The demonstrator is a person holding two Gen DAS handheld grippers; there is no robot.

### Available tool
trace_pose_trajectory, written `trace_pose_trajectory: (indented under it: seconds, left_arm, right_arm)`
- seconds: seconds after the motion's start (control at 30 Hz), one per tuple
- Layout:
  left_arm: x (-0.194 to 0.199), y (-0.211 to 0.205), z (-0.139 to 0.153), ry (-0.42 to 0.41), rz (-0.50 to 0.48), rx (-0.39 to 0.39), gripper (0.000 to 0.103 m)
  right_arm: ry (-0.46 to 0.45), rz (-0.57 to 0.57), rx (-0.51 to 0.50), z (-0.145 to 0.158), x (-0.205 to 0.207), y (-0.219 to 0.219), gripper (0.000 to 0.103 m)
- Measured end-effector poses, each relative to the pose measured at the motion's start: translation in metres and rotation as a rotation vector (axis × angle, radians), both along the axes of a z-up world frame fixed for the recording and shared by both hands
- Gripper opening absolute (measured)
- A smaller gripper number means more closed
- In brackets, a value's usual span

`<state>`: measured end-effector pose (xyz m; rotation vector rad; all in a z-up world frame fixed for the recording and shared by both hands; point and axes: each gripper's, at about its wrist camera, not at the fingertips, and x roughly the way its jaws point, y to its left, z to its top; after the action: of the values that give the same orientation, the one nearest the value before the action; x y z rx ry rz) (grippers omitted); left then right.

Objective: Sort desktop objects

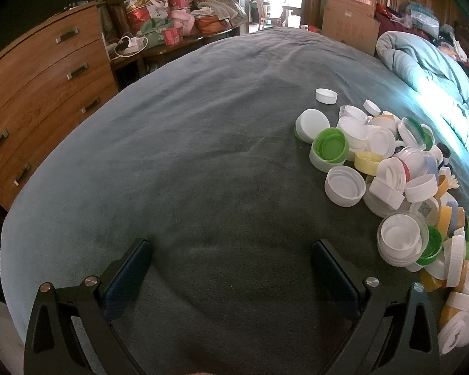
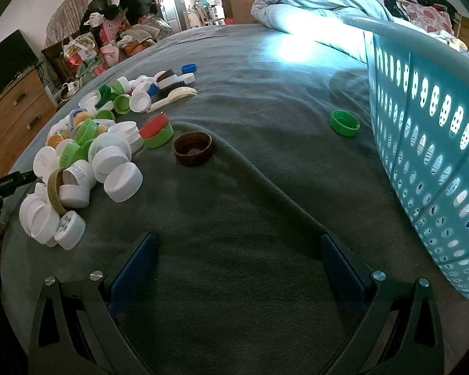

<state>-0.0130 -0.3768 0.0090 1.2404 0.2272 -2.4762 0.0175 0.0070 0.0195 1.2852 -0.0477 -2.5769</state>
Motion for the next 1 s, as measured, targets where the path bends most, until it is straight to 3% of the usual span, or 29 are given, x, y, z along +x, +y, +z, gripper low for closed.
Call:
trace_pose_trajectory:
  seconds: [1.0]
  left_arm:
    - [0.0008,0.0,0.0002,0.001,-0.007,0.002,0.103]
  right_arm:
    - [0.0,0.0,0.002,-0.0003,-0.0004,0.0001,0.102]
